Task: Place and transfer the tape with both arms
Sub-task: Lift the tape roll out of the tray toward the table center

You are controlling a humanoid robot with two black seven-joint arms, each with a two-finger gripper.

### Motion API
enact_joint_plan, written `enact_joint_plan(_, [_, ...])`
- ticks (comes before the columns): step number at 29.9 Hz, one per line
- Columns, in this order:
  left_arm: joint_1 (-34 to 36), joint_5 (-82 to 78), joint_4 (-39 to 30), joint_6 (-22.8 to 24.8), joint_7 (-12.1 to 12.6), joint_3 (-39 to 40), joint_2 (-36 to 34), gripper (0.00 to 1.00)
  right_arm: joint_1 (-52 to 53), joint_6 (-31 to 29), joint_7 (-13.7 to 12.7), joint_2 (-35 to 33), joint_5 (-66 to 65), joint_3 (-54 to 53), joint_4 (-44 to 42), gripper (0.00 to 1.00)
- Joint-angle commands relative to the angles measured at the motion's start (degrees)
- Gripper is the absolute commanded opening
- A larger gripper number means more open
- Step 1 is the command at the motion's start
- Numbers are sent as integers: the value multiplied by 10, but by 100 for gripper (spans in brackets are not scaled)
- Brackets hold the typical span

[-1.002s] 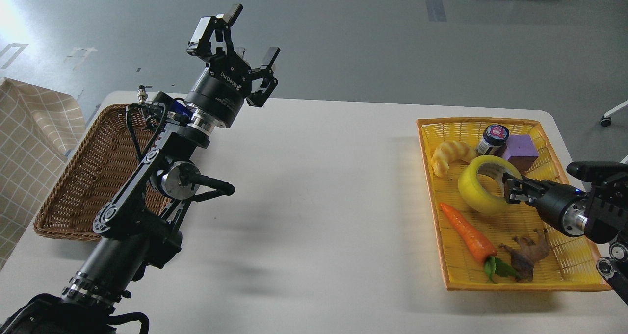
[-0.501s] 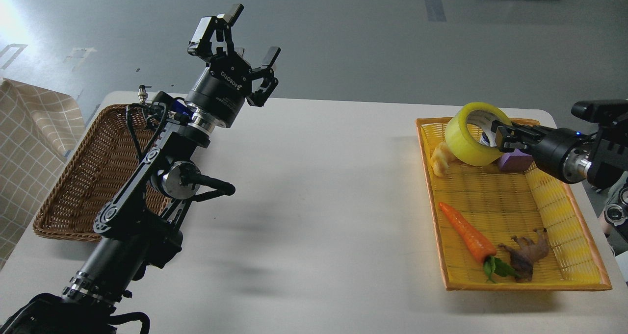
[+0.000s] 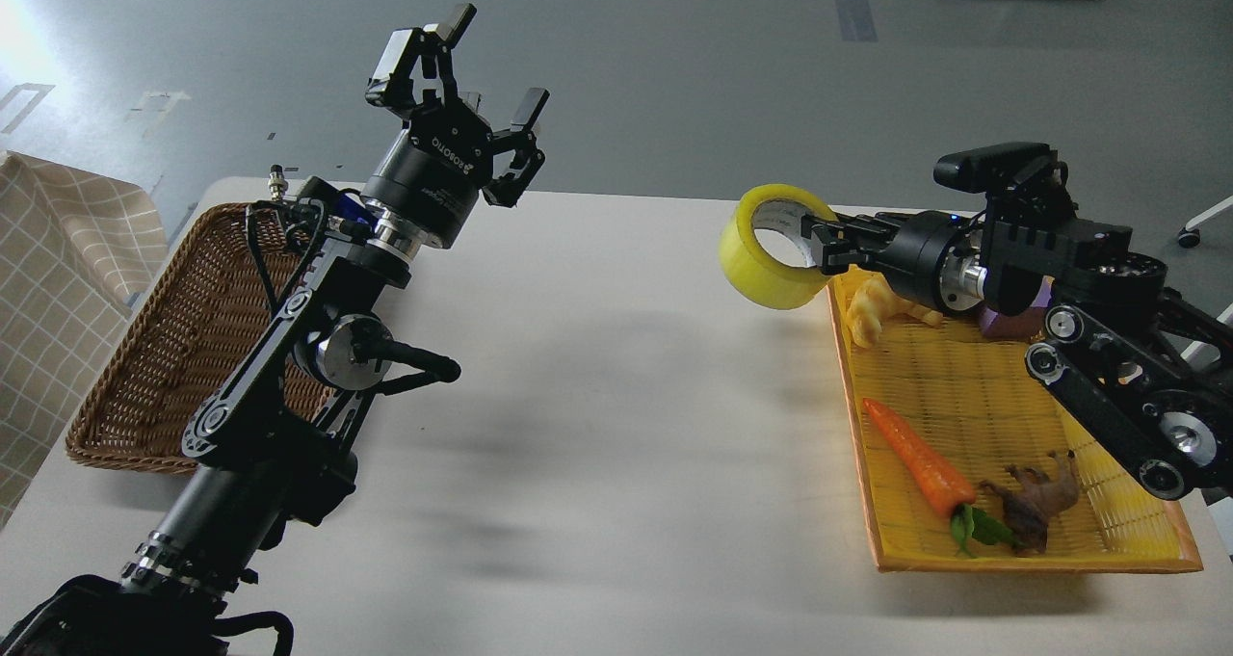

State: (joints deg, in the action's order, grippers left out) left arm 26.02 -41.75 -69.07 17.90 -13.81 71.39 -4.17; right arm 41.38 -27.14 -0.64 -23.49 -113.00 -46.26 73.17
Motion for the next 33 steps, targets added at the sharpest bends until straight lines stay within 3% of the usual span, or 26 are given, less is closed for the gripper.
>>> enact_joint_plan(1, [2,1,0,0,0,2,0,100,22,0,0,23,0,29,-19,20])
enact_joint_plan(22, [-4,1,0,-1,-2,7,-1,100,80,19,1,231,-13,123,-220,20])
enact_joint_plan(33, [-6,2,0,0,-2,12,-2,100,89,26,1,235,-13,147,-250,20])
